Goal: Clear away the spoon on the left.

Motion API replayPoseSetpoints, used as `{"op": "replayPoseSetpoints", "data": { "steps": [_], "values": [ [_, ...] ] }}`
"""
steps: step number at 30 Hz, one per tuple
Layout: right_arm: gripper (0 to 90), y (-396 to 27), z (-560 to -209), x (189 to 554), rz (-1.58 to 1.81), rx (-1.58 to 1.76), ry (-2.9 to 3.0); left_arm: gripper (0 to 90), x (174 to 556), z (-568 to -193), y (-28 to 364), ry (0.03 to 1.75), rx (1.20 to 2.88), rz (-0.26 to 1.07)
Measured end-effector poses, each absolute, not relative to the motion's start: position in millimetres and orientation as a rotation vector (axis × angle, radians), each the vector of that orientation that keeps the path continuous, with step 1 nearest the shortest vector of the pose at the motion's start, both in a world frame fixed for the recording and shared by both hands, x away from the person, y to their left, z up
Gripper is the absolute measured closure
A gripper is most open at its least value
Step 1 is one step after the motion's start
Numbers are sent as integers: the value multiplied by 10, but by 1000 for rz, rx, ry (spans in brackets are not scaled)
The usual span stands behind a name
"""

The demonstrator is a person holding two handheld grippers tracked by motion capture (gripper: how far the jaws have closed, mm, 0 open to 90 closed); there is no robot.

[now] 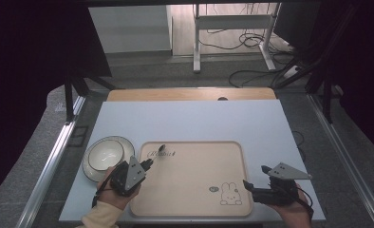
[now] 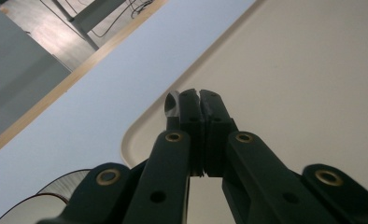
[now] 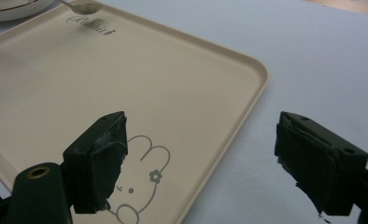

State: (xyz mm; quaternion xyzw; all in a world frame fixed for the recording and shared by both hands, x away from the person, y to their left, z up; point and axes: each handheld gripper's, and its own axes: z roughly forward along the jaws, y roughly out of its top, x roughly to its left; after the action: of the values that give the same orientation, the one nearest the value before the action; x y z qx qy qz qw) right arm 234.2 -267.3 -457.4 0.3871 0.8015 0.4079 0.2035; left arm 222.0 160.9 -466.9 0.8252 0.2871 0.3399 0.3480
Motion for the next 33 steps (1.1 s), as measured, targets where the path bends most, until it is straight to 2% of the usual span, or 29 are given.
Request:
{"op": "replayPoseSetpoints", "data": {
  "steps": [23, 29, 33],
  "values": [
    [171, -2674, -4604, 2333, 1125, 1077, 2246, 882, 2124, -4772, 1516, 712, 2231, 919],
    [171, -2672, -4613, 2330, 1124, 1078, 2250, 850, 2042, -4793, 1507, 721, 2261, 896],
    [171, -2670, -4617, 2326, 1122, 1079, 2254, 796, 2020, -4839, 1483, 724, 2298, 870]
  ]
}}
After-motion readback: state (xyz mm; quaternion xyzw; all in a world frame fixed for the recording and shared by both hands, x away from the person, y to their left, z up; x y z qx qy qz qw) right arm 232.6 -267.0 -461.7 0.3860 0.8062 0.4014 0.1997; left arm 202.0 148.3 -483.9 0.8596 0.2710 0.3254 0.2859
